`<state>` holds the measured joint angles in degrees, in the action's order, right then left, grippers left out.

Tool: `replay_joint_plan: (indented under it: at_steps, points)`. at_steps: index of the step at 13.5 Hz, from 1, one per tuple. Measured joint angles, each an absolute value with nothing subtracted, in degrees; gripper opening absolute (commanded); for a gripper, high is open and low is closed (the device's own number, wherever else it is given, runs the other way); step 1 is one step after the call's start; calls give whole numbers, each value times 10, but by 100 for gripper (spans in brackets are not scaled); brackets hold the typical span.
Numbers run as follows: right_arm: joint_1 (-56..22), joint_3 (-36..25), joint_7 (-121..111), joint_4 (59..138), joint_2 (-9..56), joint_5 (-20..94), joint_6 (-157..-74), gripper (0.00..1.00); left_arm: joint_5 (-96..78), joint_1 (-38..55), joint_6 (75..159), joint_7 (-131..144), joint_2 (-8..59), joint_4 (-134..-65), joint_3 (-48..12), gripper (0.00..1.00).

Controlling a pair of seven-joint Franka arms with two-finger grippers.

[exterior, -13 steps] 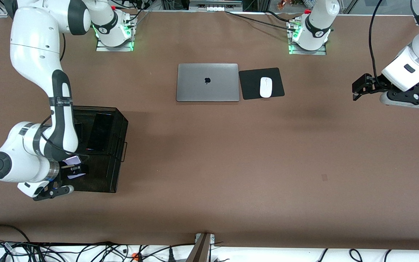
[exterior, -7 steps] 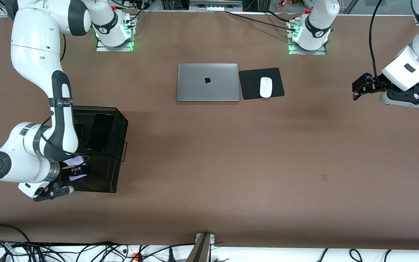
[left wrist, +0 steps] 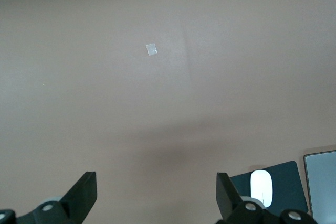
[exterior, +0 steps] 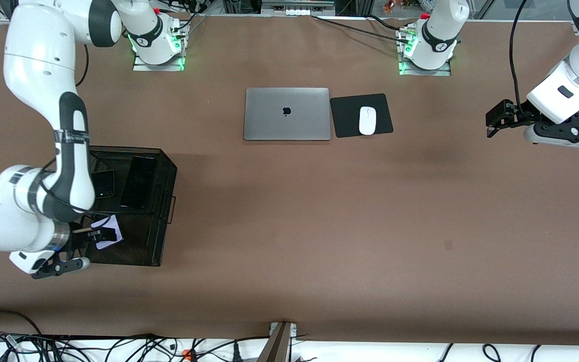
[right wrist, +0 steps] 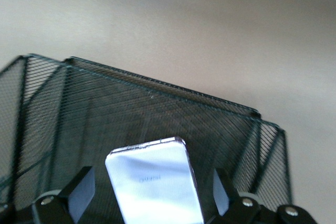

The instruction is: Place phones with both arms

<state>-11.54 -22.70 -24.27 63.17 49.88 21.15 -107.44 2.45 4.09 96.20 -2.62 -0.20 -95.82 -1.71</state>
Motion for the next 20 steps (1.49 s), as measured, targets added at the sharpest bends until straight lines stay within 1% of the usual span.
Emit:
replay_joint_plan:
  at_steps: [3, 5, 9, 10, 12, 14, 16, 17, 18, 20]
  points:
    - [-118, -229, -243, 629, 422, 177, -981, 100, 24, 41, 962, -26, -1, -957, -17, 100]
    - [-126, -229, -239, 648, 375, 145, -944, 100, 24, 41, 962, -26, -1, -957, -17, 100]
    - [-161, -228, -162, 761, 272, 81, -936, 100, 24, 41, 962, -26, 0, -956, -16, 100]
    - [-167, -222, -131, 792, 240, 60, -936, 100, 24, 41, 962, -26, 1, -955, -16, 100]
    - [-162, -191, -73, 850, 172, 19, -936, 100, 24, 41, 962, -26, 2, -955, -16, 100]
    - [-113, -126, -29, 887, 113, -7, -929, 100, 24, 41, 962, -26, 3, -954, -16, 100]
    - [-29, -55, -20, 906, 71, -11, -906, 100, 24, 41, 962, -26, 3, -954, -16, 100]
    - [8, -29, -21, 909, 58, -11, -901, 100, 24, 41, 962, -26, 4, -953, -16, 100]
    - [33, -12, -21, 910, 50, -11, -898, 100, 24, 41, 962, -26, 4, -953, -16, 100]
    - [47, 1, -21, 911, 46, -11, -892, 100, 24, 41, 962, -26, 4, -953, -16, 100]
